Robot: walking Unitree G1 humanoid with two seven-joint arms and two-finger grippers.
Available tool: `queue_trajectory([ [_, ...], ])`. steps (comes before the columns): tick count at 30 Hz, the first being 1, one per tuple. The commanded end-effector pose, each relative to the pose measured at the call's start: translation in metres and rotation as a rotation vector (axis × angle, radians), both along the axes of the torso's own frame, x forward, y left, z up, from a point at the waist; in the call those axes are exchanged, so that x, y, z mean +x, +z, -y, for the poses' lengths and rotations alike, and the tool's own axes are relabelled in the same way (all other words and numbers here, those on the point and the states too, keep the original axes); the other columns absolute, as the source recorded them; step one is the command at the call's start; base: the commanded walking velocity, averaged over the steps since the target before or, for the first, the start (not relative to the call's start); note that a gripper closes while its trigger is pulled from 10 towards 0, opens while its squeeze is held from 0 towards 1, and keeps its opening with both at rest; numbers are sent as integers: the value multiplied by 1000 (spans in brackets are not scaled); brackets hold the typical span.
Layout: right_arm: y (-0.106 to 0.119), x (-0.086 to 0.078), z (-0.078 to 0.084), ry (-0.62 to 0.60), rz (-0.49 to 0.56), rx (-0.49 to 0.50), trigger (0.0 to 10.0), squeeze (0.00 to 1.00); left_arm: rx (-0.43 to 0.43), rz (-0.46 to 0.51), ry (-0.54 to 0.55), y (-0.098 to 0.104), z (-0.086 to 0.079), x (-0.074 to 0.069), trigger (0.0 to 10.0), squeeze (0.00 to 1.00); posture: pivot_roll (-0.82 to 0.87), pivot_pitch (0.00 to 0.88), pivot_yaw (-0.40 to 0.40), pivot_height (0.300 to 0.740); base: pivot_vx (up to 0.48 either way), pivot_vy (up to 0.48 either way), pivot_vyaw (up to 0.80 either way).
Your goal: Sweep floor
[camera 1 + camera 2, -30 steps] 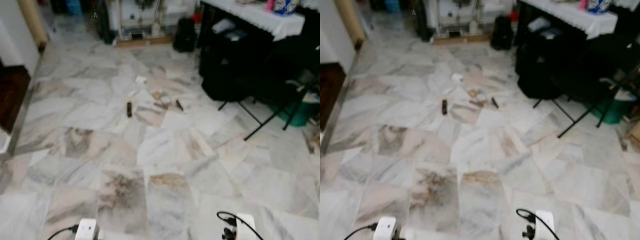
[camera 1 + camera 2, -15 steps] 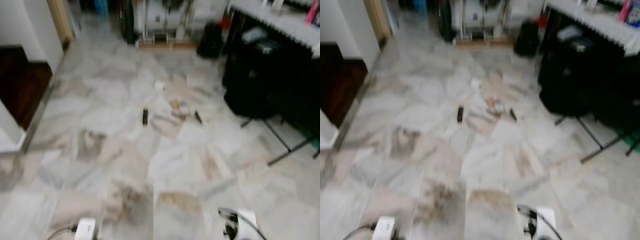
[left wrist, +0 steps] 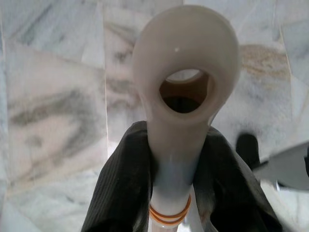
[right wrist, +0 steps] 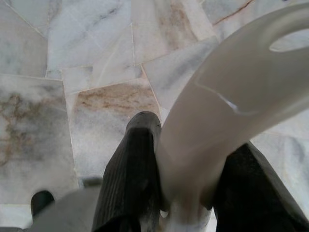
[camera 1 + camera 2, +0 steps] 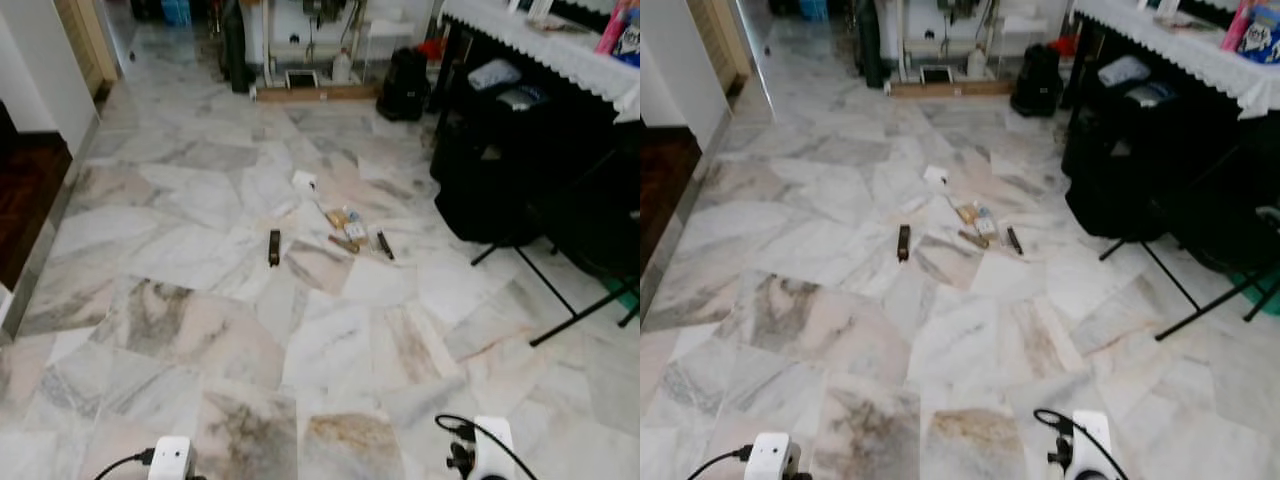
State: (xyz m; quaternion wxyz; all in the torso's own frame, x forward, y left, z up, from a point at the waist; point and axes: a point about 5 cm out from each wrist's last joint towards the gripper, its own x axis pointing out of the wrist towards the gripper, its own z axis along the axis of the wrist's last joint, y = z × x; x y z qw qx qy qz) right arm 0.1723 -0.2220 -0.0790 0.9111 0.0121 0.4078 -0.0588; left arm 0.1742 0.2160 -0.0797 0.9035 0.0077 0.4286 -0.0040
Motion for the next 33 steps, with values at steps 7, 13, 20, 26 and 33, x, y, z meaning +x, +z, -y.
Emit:
queue_trajectory([
  [7,2,2,2,-6,18,-2,10000,0,-16,4,4,-1,5,0,10000,0,-90,31,-41,740,371,0,223],
  [13,3,5,1,-8,33,2,10000,0,-16,1,4,-1,5,-1,10000,0,-92,30,-40,740,372,0,585],
  [20,3,5,1,-17,38,9,10000,0,-16,-2,5,-2,5,-1,10000,0,-89,26,-41,740,376,0,446],
  [26,4,7,1,-38,51,23,10000,0,-14,-3,4,-2,4,-2,10000,0,-88,26,-39,740,376,0,0],
  [33,8,11,7,-34,66,-32,10000,0,14,20,-5,1,1,2,10000,0,-85,25,-38,740,310,0,0],
])
